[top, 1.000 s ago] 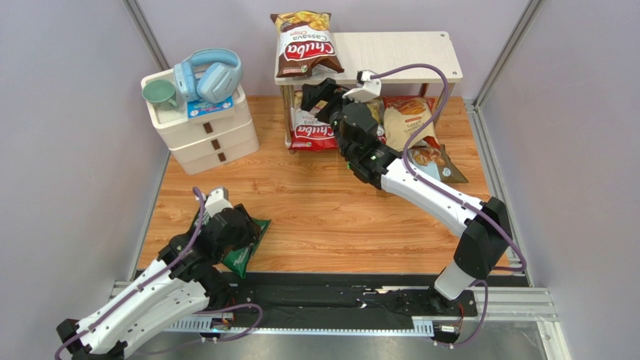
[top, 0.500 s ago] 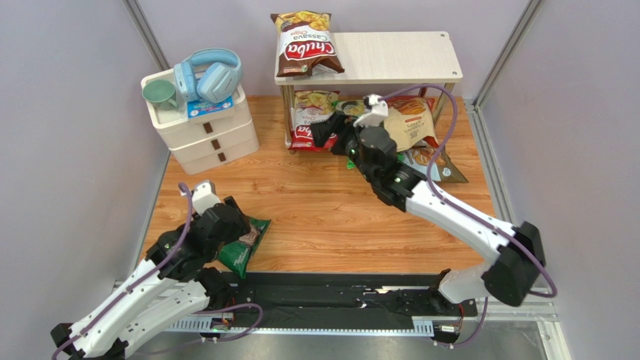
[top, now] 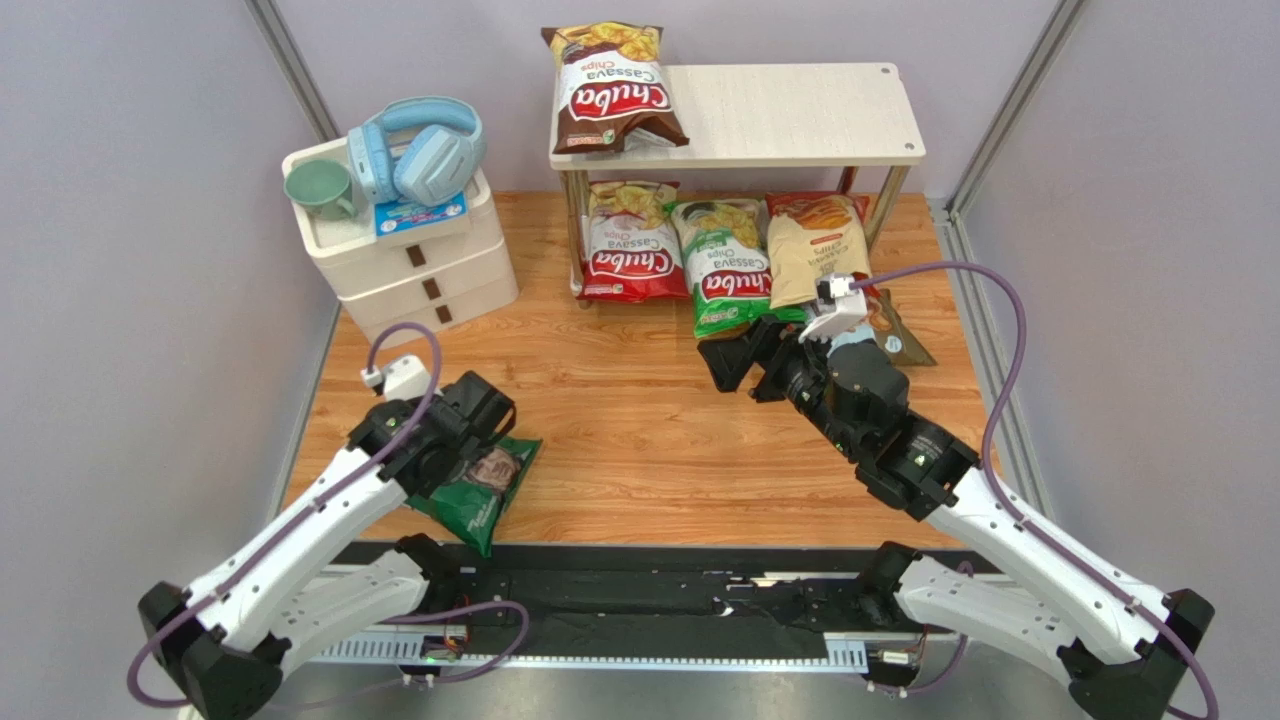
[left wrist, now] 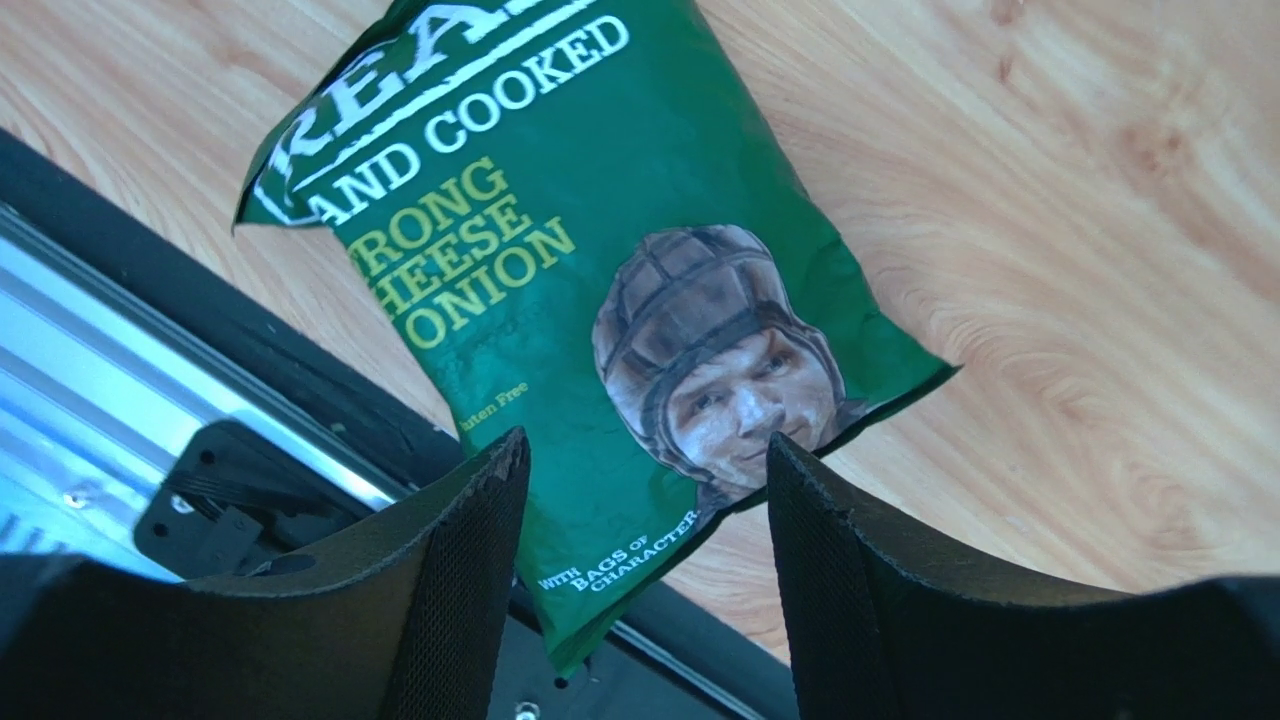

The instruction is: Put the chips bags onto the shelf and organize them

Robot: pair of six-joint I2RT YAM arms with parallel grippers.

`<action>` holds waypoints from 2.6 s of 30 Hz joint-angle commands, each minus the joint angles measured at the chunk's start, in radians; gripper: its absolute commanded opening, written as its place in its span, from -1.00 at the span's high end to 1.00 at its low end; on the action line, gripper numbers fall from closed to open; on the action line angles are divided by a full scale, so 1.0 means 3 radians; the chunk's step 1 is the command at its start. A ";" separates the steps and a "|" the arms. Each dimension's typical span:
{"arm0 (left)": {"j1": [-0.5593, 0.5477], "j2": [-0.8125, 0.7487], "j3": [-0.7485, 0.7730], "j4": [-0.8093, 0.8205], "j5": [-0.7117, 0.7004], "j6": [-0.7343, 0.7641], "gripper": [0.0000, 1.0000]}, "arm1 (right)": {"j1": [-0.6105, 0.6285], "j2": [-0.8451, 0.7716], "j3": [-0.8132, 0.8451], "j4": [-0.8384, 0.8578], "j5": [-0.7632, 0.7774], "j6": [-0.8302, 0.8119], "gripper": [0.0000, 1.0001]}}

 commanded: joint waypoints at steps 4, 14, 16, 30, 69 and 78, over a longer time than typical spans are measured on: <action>0.0611 -0.0640 -0.0118 -0.0360 0.0103 -0.0274 -0.28 | 0.0003 -0.0147 -0.0066 -0.0191 0.0124 -0.0226 -0.70; 0.1025 -0.0181 -0.0466 0.0257 0.0593 -0.0295 -0.24 | -0.0088 -0.0346 -0.0071 -0.0314 0.0170 -0.0374 -0.71; 0.1071 -0.0038 -0.0492 0.0458 0.0660 -0.0086 -0.21 | -0.0109 -0.0408 -0.0066 -0.0349 0.0185 -0.0405 -0.71; 0.1159 0.1614 -0.0415 0.1957 0.1457 0.0830 0.00 | -0.0170 -0.0464 -0.0087 -0.0416 0.0211 -0.0390 -0.71; 0.1010 0.0366 -0.0338 0.2519 0.2260 0.2022 -0.30 | -0.0176 -0.0331 -0.0204 -0.0442 0.0231 -0.0262 -0.65; 0.0949 0.0183 -0.0685 0.2596 0.2521 0.2002 -0.23 | -0.0181 -0.0341 -0.0312 -0.0462 0.0282 -0.0216 -0.65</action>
